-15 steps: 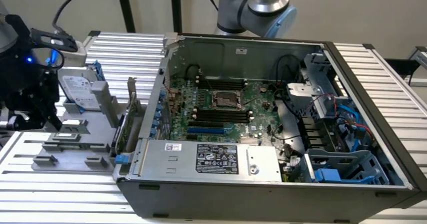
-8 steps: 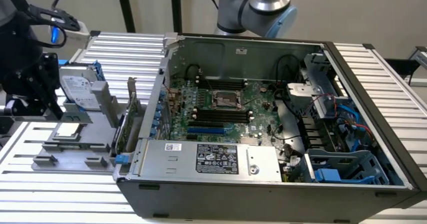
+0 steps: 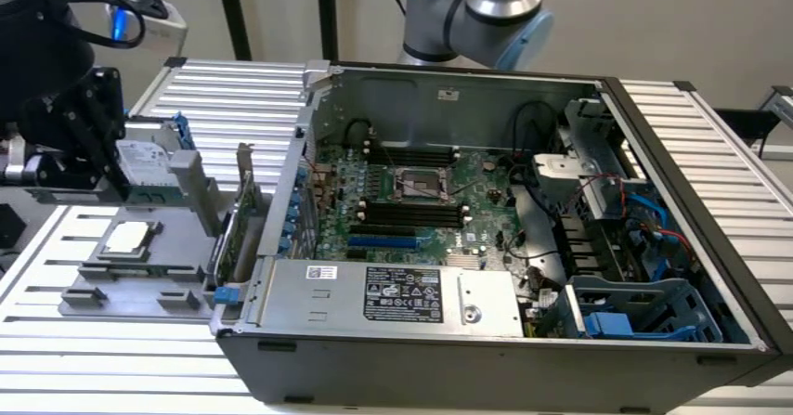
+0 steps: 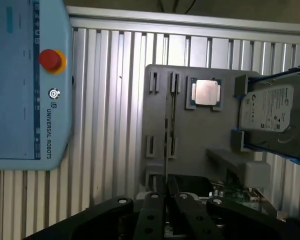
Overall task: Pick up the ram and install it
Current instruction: 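Pick up the ram and move it above insertion slot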
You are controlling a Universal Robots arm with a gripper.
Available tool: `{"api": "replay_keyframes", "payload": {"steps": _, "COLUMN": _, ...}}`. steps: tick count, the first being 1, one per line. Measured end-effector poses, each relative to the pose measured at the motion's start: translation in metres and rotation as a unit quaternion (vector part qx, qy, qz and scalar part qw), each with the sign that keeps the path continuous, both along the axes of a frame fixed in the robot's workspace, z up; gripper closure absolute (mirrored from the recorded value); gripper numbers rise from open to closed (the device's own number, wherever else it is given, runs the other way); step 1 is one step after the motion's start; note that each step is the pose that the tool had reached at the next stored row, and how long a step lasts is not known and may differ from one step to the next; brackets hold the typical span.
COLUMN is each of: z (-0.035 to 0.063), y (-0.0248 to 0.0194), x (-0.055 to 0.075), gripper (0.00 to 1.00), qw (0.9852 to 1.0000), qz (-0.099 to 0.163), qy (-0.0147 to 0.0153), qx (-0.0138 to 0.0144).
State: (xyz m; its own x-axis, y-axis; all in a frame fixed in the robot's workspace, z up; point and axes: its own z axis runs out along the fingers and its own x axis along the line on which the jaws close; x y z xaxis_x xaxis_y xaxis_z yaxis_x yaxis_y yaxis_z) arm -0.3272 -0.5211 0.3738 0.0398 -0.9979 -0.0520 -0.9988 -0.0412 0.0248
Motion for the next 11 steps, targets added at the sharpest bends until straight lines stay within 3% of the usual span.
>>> {"api": "replay_keyframes", "payload": {"steps": 11, "z": 0.0048, "y": 0.0, "x": 0.05, "gripper": 0.86, "qw": 1.0, "qz": 0.0, "qy": 0.0001, "qx": 0.0095}}
